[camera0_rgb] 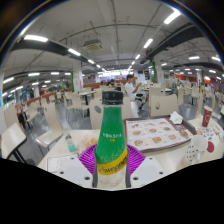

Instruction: Pour water

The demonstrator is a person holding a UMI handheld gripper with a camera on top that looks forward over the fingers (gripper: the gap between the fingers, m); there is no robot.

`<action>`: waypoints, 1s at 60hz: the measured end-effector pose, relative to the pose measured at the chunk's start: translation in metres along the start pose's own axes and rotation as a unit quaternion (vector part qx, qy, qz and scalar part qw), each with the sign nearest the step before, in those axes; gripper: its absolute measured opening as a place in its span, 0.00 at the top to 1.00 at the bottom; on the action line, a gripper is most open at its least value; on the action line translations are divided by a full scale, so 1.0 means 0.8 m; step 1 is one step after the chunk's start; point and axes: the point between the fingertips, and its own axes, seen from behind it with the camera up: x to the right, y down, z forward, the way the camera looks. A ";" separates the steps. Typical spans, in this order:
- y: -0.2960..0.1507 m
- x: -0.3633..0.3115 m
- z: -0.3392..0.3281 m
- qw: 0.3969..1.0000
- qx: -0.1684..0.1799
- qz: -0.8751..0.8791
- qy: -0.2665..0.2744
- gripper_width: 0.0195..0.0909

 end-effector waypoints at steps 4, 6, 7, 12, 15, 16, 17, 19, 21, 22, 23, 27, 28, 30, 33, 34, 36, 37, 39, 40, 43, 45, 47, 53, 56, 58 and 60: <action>-0.055 0.011 -0.007 0.997 0.022 0.078 -0.016 0.76; -0.084 0.019 -0.011 0.991 0.032 0.127 -0.028 0.76; -0.092 0.030 -0.010 0.986 0.039 0.156 -0.036 0.76; -0.139 0.076 -0.019 0.946 0.054 0.315 -0.059 0.76; -0.142 0.104 -0.015 0.909 0.055 0.407 -0.074 0.76; -0.141 0.114 -0.015 0.893 0.053 0.439 -0.079 0.76; -0.139 0.124 -0.014 0.877 0.049 0.471 -0.084 0.76; -0.139 0.141 -0.019 0.838 0.038 0.535 -0.097 0.76; -0.132 0.154 -0.015 0.802 0.032 0.587 -0.110 0.76; -0.128 0.161 -0.015 0.782 0.028 0.612 -0.116 0.76; -0.123 0.168 -0.015 0.762 0.025 0.636 -0.121 0.76; -0.104 0.187 -0.016 0.692 0.010 0.709 -0.134 0.76; -0.099 0.188 -0.016 0.676 0.006 0.724 -0.140 0.76; -0.092 0.190 -0.017 0.640 -0.004 0.753 -0.152 0.76; -0.093 0.198 -0.029 0.578 -0.013 0.798 -0.172 0.76; -0.086 0.199 -0.018 0.564 -0.010 0.807 -0.173 0.76; -0.084 0.204 -0.018 0.529 -0.011 0.829 -0.181 0.76; -0.083 0.205 -0.019 0.515 -0.012 0.837 -0.185 0.76; -0.085 0.209 -0.028 0.492 -0.015 0.849 -0.194 0.76; -0.086 0.205 -0.023 0.486 -0.017 0.851 -0.195 0.76; -0.088 0.201 -0.022 0.471 -0.019 0.858 -0.206 0.76; -0.090 0.199 -0.023 0.462 -0.021 0.861 -0.212 0.76; -0.092 0.205 -0.029 0.453 -0.024 0.864 -0.220 0.76; -0.097 0.206 -0.036 0.444 -0.035 0.866 -0.229 0.76; -0.105 0.202 -0.041 0.453 -0.039 0.858 -0.240 0.76; -0.116 0.195 -0.048 0.475 -0.043 0.845 -0.243 0.76; -0.123 0.197 -0.074 0.515 -0.042 0.816 -0.258 0.76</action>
